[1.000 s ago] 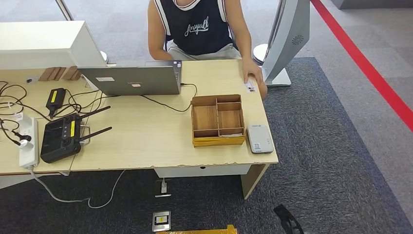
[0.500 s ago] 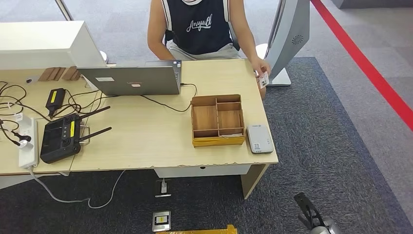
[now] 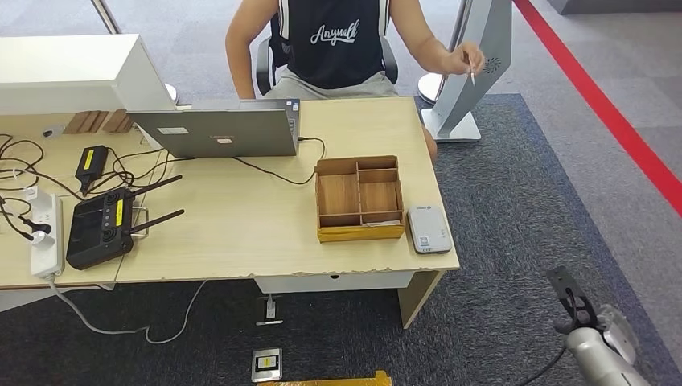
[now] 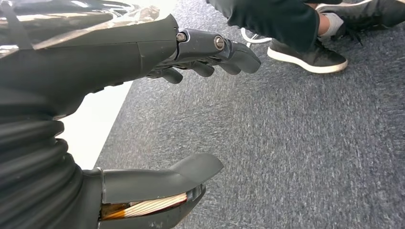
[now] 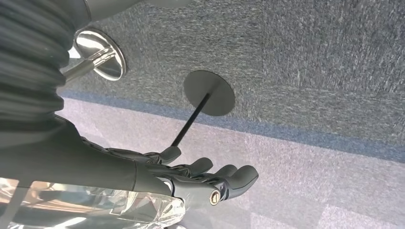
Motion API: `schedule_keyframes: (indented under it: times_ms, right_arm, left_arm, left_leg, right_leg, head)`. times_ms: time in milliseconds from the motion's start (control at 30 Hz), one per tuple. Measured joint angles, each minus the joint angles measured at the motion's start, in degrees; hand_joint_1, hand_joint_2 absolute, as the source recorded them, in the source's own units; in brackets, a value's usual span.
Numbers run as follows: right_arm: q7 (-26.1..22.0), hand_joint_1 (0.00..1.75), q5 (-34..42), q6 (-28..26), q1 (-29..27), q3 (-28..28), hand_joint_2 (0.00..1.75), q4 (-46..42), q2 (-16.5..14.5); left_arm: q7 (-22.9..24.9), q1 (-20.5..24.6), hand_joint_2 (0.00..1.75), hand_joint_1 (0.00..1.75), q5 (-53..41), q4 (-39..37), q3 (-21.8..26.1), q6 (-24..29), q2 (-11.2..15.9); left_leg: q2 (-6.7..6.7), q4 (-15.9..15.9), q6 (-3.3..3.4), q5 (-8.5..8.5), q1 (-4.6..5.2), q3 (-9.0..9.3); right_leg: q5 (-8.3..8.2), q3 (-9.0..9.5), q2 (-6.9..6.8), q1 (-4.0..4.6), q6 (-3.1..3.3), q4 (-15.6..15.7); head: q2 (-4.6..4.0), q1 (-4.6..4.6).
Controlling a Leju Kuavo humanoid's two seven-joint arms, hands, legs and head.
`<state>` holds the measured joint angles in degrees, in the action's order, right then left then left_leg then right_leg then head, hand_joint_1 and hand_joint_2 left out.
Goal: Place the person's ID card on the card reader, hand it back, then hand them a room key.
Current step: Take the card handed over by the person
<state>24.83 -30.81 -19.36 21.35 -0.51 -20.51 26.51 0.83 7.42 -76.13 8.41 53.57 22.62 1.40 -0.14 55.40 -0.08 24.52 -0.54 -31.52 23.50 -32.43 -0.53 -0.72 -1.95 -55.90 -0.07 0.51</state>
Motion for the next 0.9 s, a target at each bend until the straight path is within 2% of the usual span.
schedule_keyframes:
  times_ms: [200,367,500,600,767,900]
  right_arm:
    - [0.33,0.0,1.16,-1.43,1.06,0.03,1.75,-1.22,1.02]
    - [2.2,0.0,3.5,-3.37,3.64,0.07,1.75,-4.46,3.62]
    - [4.48,0.0,3.32,-5.66,5.41,1.02,1.75,-12.14,6.31]
    - [5.74,0.0,0.24,-6.27,7.22,2.81,1.75,-20.09,8.01]
    - [5.84,0.0,-5.89,-3.85,14.75,8.45,1.75,-32.61,8.41]
    - [2.93,0.0,-8.29,-2.65,22.3,14.09,1.75,-37.09,7.12]
  left_arm:
    - [-0.28,0.0,1.75,0.0,-0.3,0.0,0.0,-0.32,0.0]
    - [-0.4,-0.01,1.75,0.0,-1.16,0.0,-0.02,-0.44,0.0]
    - [-0.23,0.0,1.75,0.0,-1.92,0.0,-0.02,-0.44,0.0]
    - [-0.25,0.01,1.75,0.0,-2.1,0.0,-0.02,-0.45,0.0]
    - [-1.32,0.46,1.75,0.0,-2.76,0.0,-0.03,-0.83,-0.07]
    - [-2.1,0.5,1.75,0.0,-4.29,0.0,-0.21,-1.08,-0.09]
  left_leg:
    - [0.0,0.0,0.01,0.0,0.04,-0.01]
    - [0.0,0.01,0.03,-0.02,0.09,-0.02]
    - [-0.02,0.01,0.07,-0.05,0.13,-0.07]
    - [-0.01,0.0,0.08,-0.06,0.17,-0.12]
    - [-0.03,0.0,0.06,-0.19,0.18,-0.1]
    - [-0.1,0.0,0.03,-0.26,0.17,-0.13]
  right_leg:
    - [-0.01,0.0,0.0,-0.04,-0.01,0.0]
    - [-0.05,0.02,0.0,-0.08,-0.07,-0.01]
    - [-0.09,0.03,0.0,-0.12,-0.11,-0.05]
    - [-0.1,0.01,0.01,-0.15,-0.11,-0.11]
    - [-0.11,-0.06,-0.03,-0.17,-0.08,-0.16]
    - [-0.12,-0.09,-0.11,-0.16,-0.08,-0.2]
  head:
    - [0.0,0.0]
    - [0.0,0.0]
    - [0.0,0.0]
    - [0.0,0.01]
    - [0.0,-0.1]
    - [0.0,-0.11]
